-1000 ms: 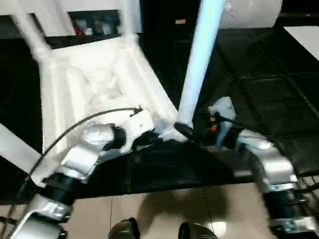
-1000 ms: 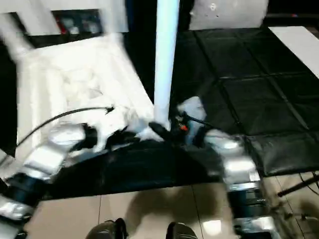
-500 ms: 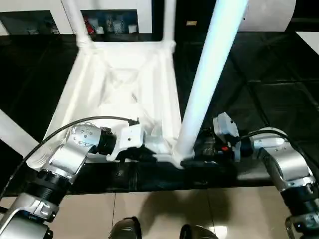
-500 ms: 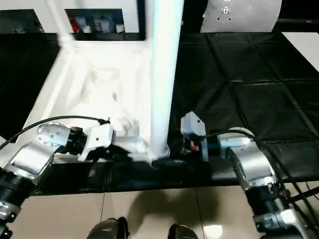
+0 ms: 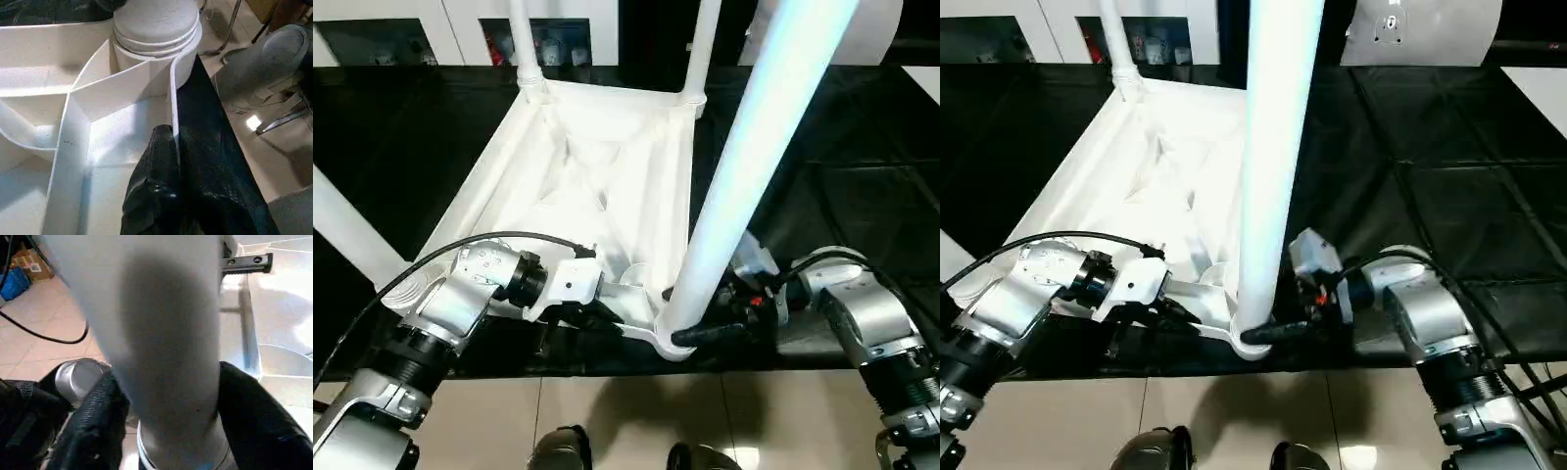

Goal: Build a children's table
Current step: Rotate leg to tighten

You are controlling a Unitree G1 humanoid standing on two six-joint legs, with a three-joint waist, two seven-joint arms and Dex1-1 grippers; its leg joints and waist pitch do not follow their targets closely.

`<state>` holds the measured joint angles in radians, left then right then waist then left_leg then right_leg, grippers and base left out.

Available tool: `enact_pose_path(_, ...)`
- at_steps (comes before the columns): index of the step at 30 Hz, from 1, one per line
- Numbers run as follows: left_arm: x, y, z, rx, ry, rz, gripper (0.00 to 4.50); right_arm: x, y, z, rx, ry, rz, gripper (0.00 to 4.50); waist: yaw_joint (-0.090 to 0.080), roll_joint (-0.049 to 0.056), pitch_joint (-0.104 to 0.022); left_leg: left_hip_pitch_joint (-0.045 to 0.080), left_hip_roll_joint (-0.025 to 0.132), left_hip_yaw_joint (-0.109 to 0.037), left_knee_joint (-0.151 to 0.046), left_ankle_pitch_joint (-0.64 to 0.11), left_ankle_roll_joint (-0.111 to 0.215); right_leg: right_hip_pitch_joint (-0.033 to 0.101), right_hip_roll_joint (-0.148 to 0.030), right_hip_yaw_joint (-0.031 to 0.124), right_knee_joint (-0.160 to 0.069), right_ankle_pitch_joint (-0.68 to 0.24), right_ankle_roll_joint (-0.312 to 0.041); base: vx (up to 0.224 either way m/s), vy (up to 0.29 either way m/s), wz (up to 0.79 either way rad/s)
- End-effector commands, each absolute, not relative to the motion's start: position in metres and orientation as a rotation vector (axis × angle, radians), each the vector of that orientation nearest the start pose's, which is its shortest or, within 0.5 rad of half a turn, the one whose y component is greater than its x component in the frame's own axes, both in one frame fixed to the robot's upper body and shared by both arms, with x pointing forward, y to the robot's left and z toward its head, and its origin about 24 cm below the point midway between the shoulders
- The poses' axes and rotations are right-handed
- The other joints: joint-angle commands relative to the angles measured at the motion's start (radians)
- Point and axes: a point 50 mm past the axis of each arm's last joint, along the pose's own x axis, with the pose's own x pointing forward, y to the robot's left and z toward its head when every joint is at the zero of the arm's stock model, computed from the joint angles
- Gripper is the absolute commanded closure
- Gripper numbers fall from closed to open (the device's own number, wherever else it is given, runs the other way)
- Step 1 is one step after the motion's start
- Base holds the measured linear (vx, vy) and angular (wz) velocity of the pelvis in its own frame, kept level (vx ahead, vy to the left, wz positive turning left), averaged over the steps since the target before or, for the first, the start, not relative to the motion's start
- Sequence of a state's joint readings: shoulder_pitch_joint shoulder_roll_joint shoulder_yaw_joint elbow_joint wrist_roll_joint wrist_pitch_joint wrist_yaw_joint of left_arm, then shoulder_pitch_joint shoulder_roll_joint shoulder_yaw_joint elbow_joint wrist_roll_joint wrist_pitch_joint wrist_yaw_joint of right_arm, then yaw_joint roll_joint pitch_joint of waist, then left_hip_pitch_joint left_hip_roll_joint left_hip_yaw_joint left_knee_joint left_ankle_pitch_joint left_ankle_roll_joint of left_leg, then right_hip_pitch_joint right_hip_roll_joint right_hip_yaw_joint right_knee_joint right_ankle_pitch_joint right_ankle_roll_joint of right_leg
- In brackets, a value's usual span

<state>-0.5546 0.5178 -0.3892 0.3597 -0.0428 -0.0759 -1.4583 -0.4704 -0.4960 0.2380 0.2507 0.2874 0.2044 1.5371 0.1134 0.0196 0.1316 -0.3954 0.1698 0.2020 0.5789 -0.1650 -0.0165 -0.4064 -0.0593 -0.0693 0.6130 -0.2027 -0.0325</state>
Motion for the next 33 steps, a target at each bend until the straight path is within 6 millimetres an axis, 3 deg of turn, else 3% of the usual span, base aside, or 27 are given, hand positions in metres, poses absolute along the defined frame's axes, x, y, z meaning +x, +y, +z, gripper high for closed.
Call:
enact_pose_path(1,0.285,0.129,0.078,0.684,0.323,-1.773,4.5,0.278,-0.146,0.093,-0.185,0.285,1.731,2.04,-0.007,-0.009,-0.077,0.028,0.078,-0.034,-0.055,-0.1,0.117,0.048,-0.102,0.061,-0.06,-0.081,-0.259,0.0,0.0,0.0)
enact_pose_path(4,0.286,0.131,0.078,0.683,0.327,-1.77,4.5,0.277,-0.146,0.092,-0.168,0.295,1.742,2.33,-0.006,-0.009,-0.076,0.028,0.077,-0.034,-0.055,-0.094,0.122,0.047,-0.101,0.061,-0.059,-0.07,-0.261,0.0,0.0,0.0)
enact_pose_path(9,0.285,0.134,0.077,0.652,0.335,-1.751,4.5,0.272,-0.144,0.09,-0.114,0.311,1.74,2.4,-0.005,-0.008,-0.076,0.028,0.078,-0.035,-0.055,-0.101,0.12,0.047,-0.102,0.061,-0.06,-0.076,-0.262,0.0,0.0,0.0)
enact_pose_path(14,0.289,0.135,0.081,0.557,0.321,-1.62,4.5,0.275,-0.137,0.083,-0.026,0.332,1.573,2.41,-0.008,-0.007,-0.072,0.026,0.078,-0.036,-0.059,-0.114,0.104,0.047,-0.103,0.062,-0.063,-0.097,-0.262,0.0,0.0,0.0)
enact_pose_path(15,0.29,0.135,0.081,0.541,0.326,-1.572,4.5,0.278,-0.133,0.08,-0.03,0.331,1.496,2.41,-0.009,-0.001,-0.069,0.027,0.077,-0.035,-0.06,-0.144,0.087,0.044,-0.105,0.063,-0.069,-0.153,-0.255,0.0,0.0,0.0)
enact_pose_path(16,0.291,0.135,0.081,0.537,0.329,-1.56,4.5,0.279,-0.132,0.079,-0.033,0.33,1.476,2.41,-0.013,-0.006,-0.064,0.029,0.074,-0.036,-0.063,-0.179,0.066,0.044,-0.106,0.063,-0.081,-0.232,-0.237,0.0,0.0,0.0)
enact_pose_path(18,0.294,0.133,0.081,0.508,0.334,-1.484,4.5,0.284,-0.126,0.075,-0.031,0.32,1.379,2.41,-0.016,-0.004,-0.06,0.03,0.074,-0.04,-0.068,-0.203,0.046,0.044,-0.107,0.064,-0.085,-0.299,-0.219,0.0,0.0,0.0)
enact_pose_path(19,0.298,0.128,0.083,0.455,0.329,-1.361,4.5,0.29,-0.115,0.07,-0.001,0.299,1.234,2.41,-0.029,-0.009,-0.053,0.031,0.076,-0.043,-0.076,-0.256,0.011,0.041,-0.108,0.065,-0.09,-0.389,-0.197,0.0,0.0,0.0)
enact_pose_path(21,0.301,0.123,0.085,0.431,0.317,-1.284,4.5,0.294,-0.107,0.067,0.037,0.291,1.137,2.41,-0.044,-0.008,-0.052,0.029,0.073,-0.053,-0.081,-0.281,-0.02,0.042,-0.112,0.063,-0.093,-0.451,-0.182,0.0,0.0,0.0)
enact_pose_path(22,0.303,0.119,0.086,0.409,0.313,-1.237,4.5,0.295,-0.101,0.067,0.051,0.281,1.09,2.41,-0.058,-0.012,-0.056,0.023,0.071,-0.056,-0.083,-0.263,-0.023,0.05,-0.11,0.061,-0.093,-0.434,-0.169,0.0,0.0,0.0)
enact_pose_path(24,0.304,0.116,0.087,0.395,0.314,-1.21,4.5,0.295,-0.097,0.067,0.057,0.276,1.064,2.41,-0.068,-0.009,-0.058,0.031,0.07,-0.049,-0.079,-0.253,-0.008,0.041,-0.105,0.065,-0.096,-0.368,-0.177,0.0,0.0,0.0)
enact_pose_path(25,0.307,0.107,0.089,0.362,0.308,-1.14,4.5,0.297,-0.087,0.066,0.079,0.268,0.982,2.42,-0.075,-0.013,-0.058,0.029,0.07,-0.043,-0.078,-0.228,0.0,0.041,-0.102,0.069,-0.091,-0.316,-0.193,0.0,0.0,0.0)
enact_pose_path(26,0.31,0.101,0.09,0.343,0.305,-1.096,4.5,0.298,-0.08,0.066,0.093,0.266,0.928,2.43,-0.076,-0.011,-0.058,0.031,0.069,-0.041,-0.076,-0.219,0.005,0.037,-0.101,0.069,-0.09,-0.301,-0.202,0.0,0.0,0.0)
enact_pose_path(27,0.314,0.093,0.091,0.328,0.292,-1.049,4.5,0.3,-0.073,0.066,0.101,0.262,0.862,2.44,-0.076,-0.016,-0.058,0.03,0.065,-0.04,-0.073,-0.213,0.011,0.039,-0.103,0.067,-0.096,-0.318,-0.199,0.0,0.0,0.0)
enact_pose_path(30,0.322,0.075,0.095,0.297,0.26,-0.94,4.5,0.306,-0.061,0.066,0.127,0.262,0.674,2.44,-0.074,-0.013,-0.059,0.033,0.063,-0.04,-0.074,-0.201,0.01,0.035,-0.1,0.068,-0.1,-0.339,-0.175,0.0,0.0,0.0)
enact_pose_path(32,0.327,0.064,0.097,0.313,0.246,-0.89,4.5,0.311,-0.059,0.065,0.142,0.259,0.541,2.44,-0.073,-0.009,-0.063,0.033,0.065,-0.042,-0.076,-0.179,0.01,0.036,-0.097,0.068,-0.094,-0.283,-0.177,0.0,0.0,0.0)
enact_pose_path(33,0.329,0.059,0.098,0.325,0.237,-0.884,4.5,0.312,-0.058,0.066,0.14,0.245,0.504,2.09,-0.072,-0.008,-0.064,0.036,0.064,-0.039,-0.075,-0.176,0.013,0.034,-0.096,0.069,-0.096,-0.251,-0.176,0.0,0.0,0.0)
